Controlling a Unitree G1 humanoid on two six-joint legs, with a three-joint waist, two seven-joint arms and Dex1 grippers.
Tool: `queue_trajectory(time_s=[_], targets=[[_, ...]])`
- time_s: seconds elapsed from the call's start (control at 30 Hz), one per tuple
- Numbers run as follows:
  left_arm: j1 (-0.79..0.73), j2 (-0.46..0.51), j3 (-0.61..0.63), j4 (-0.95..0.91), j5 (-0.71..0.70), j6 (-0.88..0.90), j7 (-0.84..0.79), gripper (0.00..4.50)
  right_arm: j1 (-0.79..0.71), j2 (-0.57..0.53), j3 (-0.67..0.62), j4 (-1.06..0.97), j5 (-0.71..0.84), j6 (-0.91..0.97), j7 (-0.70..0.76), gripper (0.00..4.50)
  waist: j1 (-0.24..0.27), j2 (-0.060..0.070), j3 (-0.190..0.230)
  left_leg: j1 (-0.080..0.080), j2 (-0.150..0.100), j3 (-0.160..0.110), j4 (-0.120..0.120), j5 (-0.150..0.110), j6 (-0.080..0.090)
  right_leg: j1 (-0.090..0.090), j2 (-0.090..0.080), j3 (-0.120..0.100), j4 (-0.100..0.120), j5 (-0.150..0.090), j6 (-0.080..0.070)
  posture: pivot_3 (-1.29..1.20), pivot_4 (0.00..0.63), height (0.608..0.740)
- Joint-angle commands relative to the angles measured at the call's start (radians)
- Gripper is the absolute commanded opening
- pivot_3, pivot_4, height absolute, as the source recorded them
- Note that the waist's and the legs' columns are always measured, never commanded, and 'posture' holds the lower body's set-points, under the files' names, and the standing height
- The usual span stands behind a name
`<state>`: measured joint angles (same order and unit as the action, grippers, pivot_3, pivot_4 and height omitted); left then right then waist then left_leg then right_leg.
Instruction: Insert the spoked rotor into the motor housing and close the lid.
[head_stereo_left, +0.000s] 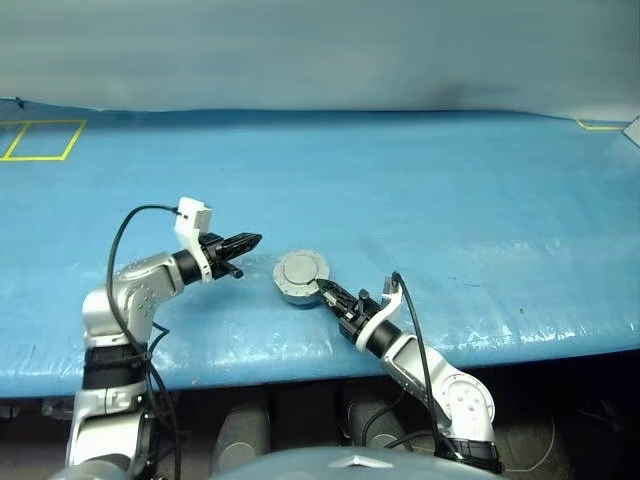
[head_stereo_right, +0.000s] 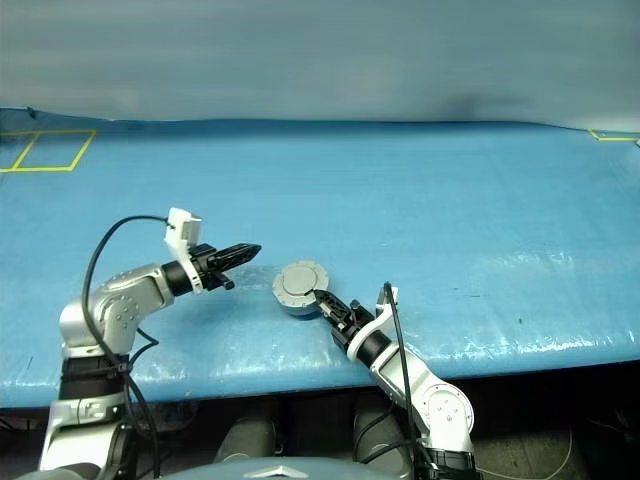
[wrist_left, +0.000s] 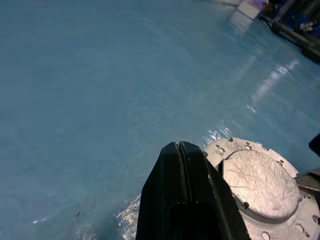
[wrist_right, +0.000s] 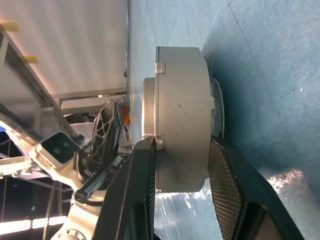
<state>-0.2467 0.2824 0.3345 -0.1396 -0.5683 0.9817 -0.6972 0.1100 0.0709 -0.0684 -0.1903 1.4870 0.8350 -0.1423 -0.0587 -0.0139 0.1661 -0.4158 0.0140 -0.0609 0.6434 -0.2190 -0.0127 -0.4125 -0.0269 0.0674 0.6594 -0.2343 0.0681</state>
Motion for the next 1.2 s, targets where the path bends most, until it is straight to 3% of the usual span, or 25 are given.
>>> queue_trajectory(time_s=[0.03,0.27,0.47,0.63,0.77,1.2], targets=[[0.097,-0.126,0.150,-0.105,-0.215,0.123,0.126,0.37,-0.049,0.028,-0.004,-0.080,0.078,-0.021,0.031,1.15,-0.002,0.000,0.001,0.000,0.000,0.000,0.001,0.000,0.000,0.000,0.000,0.000,0.000,-0.001,-0.001,0.00,0.150,0.740],[0.256,-0.424,0.299,-0.165,-0.605,0.160,0.430,2.61,-0.170,0.021,-0.021,-0.055,0.087,-0.045,0.026,1.15,0.001,-0.005,0.003,0.000,-0.001,0.001,0.005,0.000,0.000,0.002,0.001,0.000,0.001,-0.001,-0.002,0.00,0.150,0.740],[0.327,-0.493,0.232,-0.147,-0.886,0.059,0.602,4.44,-0.233,0.011,-0.010,-0.023,0.069,-0.037,0.022,1.15,0.006,-0.005,0.004,-0.001,-0.005,0.000,0.005,0.000,0.000,0.001,0.002,0.000,-0.001,-0.001,-0.003,0.00,0.150,0.740],[0.369,-0.469,0.136,-0.119,-1.059,-0.010,0.682,4.44,-0.251,0.008,-0.001,-0.018,0.065,-0.026,0.020,1.15,0.006,-0.005,0.004,-0.002,-0.005,0.001,0.004,-0.001,0.001,0.000,0.001,0.001,-0.001,-0.001,-0.003,0.00,0.150,0.740],[0.395,-0.429,0.071,-0.086,-1.116,-0.045,0.687,4.44,-0.252,0.011,0.005,-0.025,0.071,-0.017,0.014,1.15,0.010,-0.005,0.004,-0.002,-0.005,0.001,0.004,-0.001,0.001,0.000,0.002,0.000,-0.001,-0.001,-0.004,0.00,0.150,0.740],[0.383,-0.369,-0.029,0.008,-1.113,-0.132,0.555,4.44,-0.192,0.016,0.106,-0.070,0.109,0.066,-0.040,1.15,0.008,-0.005,0.004,-0.002,-0.005,0.001,0.003,-0.001,0.001,0.000,0.002,0.001,-0.002,-0.002,-0.005,0.00,0.150,0.740]])
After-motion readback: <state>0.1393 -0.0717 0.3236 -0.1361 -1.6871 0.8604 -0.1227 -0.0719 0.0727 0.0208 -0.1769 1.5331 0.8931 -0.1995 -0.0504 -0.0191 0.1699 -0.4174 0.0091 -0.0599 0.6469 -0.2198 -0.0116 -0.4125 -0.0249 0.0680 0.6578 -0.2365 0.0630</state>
